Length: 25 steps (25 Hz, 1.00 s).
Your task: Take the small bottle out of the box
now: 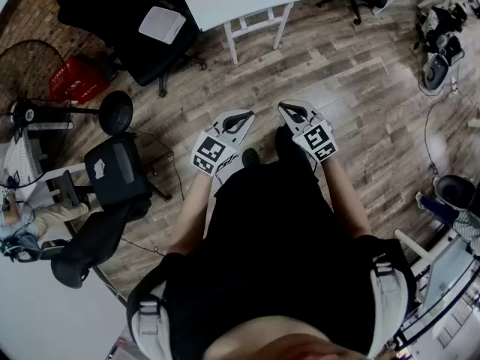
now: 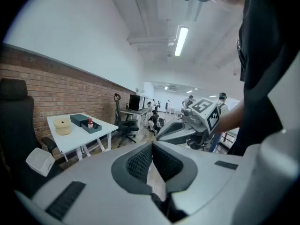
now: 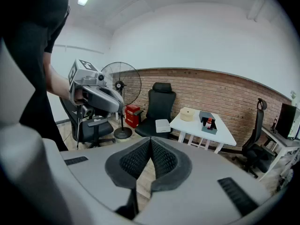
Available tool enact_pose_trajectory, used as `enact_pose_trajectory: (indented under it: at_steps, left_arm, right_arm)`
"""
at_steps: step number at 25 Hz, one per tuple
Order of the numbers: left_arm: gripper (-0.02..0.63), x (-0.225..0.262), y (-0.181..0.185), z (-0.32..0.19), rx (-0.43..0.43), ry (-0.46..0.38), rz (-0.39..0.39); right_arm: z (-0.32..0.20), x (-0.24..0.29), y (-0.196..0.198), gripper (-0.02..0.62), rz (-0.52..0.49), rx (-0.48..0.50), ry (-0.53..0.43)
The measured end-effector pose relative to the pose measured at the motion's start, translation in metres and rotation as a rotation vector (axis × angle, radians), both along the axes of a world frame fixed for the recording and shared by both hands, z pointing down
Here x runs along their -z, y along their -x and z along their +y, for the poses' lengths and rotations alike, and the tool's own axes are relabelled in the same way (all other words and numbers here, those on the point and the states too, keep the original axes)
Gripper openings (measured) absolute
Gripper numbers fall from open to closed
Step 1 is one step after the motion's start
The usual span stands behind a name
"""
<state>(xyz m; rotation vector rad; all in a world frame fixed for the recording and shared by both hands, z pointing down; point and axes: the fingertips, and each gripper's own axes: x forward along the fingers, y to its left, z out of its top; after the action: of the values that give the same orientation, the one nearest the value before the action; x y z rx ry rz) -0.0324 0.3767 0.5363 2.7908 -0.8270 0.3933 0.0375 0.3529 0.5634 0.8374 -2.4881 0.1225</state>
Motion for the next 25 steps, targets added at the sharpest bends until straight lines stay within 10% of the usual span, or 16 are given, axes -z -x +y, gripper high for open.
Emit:
enact_pose_trajectory:
  at_steps: [25]
  left_arm:
    - [0.02, 0.019, -0.017, -0.021, -0.032, -0.033, -0.01]
  right_arm:
    - [-0.014, 0.002, -0.069, -0.003, -0.028, -0.189, -0.03]
